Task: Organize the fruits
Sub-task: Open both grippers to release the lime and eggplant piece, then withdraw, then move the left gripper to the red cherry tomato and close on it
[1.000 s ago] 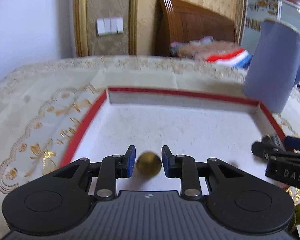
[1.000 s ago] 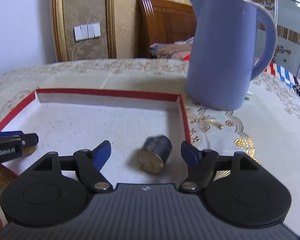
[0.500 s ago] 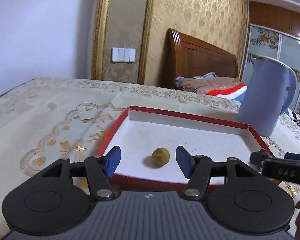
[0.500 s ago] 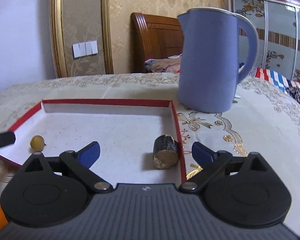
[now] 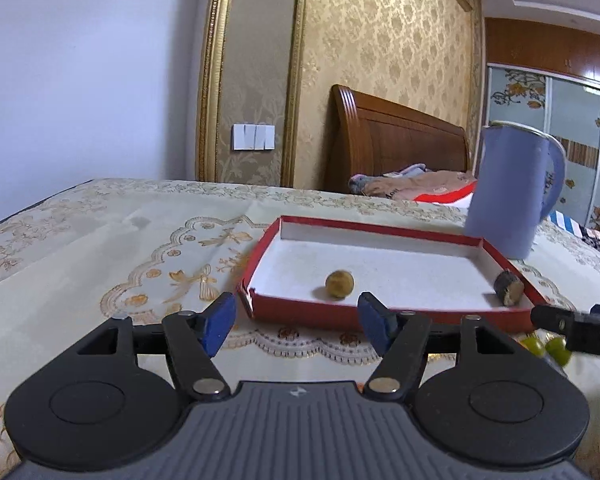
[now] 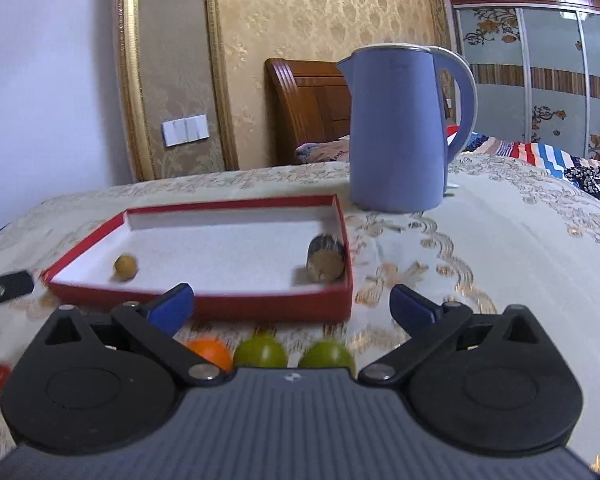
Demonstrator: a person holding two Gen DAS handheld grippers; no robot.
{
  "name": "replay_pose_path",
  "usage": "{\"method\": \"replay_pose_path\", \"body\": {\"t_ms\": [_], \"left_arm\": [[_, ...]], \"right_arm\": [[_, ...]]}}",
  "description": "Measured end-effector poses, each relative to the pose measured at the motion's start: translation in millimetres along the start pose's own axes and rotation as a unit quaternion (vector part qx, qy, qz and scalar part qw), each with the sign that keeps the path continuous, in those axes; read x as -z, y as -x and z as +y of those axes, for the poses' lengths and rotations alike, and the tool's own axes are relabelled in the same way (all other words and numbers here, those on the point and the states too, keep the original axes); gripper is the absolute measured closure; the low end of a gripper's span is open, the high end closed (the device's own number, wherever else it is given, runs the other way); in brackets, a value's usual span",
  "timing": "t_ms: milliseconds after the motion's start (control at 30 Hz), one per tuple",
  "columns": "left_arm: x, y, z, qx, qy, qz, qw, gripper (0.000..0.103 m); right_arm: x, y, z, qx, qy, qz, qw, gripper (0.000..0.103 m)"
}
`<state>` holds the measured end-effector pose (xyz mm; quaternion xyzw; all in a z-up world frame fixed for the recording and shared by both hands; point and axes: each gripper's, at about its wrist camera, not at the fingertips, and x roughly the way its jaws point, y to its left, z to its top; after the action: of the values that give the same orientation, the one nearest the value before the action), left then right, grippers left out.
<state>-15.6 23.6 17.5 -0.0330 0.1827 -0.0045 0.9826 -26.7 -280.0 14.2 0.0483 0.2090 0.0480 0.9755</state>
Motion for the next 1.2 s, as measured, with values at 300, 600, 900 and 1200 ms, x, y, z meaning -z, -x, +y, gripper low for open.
{"method": "replay_pose_path", "body": {"t_ms": [300,600,900,1200], "left_arm": [[24,23,21,0.039,0.046,0.017,0.998,0.031],[24,36,26,0.041,0.01,0.048,0.9979,0.031],[35,34,17,0.031,-0.026,0.061,0.9973,0.031],[36,27,15,0.014,-0.034,0.079,0.9962,0.031]], "right_arm": [[2,5,-9,-0.007,-0.025,0.005,1.0,0.0],[2,-2,-19,-0.005,-0.053,0.025,0.998,0.0],[3,-2,-18,-0.006,-0.055,0.025,0.998,0.0],[3,-4,-20,-0.004,-0.057,0.029,0.998,0.0]]}}
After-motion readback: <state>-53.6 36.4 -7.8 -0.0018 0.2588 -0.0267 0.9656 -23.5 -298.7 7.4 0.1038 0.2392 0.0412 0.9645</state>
